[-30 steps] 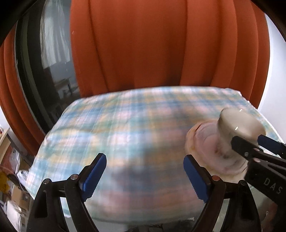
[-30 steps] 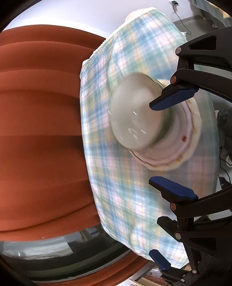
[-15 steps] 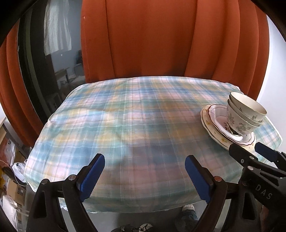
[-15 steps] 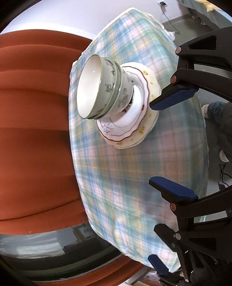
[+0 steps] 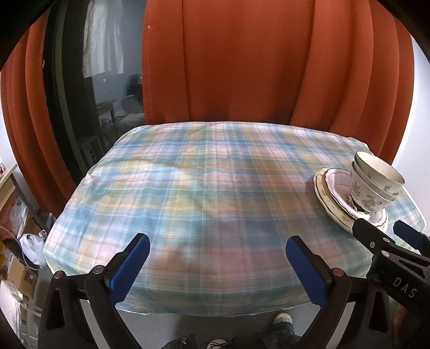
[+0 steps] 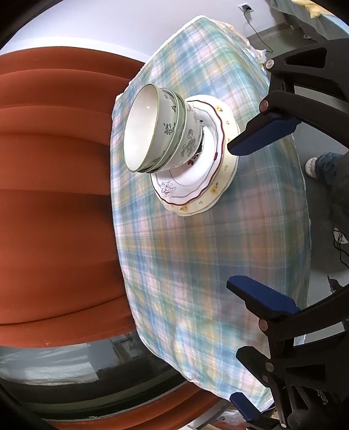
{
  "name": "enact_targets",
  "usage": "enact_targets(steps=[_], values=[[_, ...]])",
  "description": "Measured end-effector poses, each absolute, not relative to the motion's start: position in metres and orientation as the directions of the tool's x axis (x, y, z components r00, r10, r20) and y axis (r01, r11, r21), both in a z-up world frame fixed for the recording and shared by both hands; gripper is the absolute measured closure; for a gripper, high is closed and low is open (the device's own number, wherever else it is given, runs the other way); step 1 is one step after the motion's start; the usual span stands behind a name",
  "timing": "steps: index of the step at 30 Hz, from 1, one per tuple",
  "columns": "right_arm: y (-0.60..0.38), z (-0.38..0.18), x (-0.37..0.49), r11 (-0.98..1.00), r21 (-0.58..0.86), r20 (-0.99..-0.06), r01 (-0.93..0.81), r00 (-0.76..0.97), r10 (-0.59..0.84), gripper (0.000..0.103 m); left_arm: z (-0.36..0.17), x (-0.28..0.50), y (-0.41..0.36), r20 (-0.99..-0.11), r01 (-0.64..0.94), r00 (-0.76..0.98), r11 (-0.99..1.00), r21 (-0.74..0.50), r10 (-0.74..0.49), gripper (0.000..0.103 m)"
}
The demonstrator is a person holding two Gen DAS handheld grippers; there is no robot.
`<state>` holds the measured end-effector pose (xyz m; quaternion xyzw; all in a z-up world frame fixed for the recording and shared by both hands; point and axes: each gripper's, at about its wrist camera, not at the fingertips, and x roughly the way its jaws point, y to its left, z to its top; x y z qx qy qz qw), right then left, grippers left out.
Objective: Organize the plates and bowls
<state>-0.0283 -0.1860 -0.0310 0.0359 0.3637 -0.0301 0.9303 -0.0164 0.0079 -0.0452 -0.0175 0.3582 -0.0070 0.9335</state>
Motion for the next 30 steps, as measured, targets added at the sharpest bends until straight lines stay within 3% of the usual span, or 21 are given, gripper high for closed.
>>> enact_targets(steps=[30], values=[[-0.193,-0.026,-0.023,0.996,0.039,-0.673,0.076,0.739,-0.030,0.010,-0.039,-0.010,-0.005,-0.651,-0.008,0.759,1.000,-0.028,-0.012,0.000]])
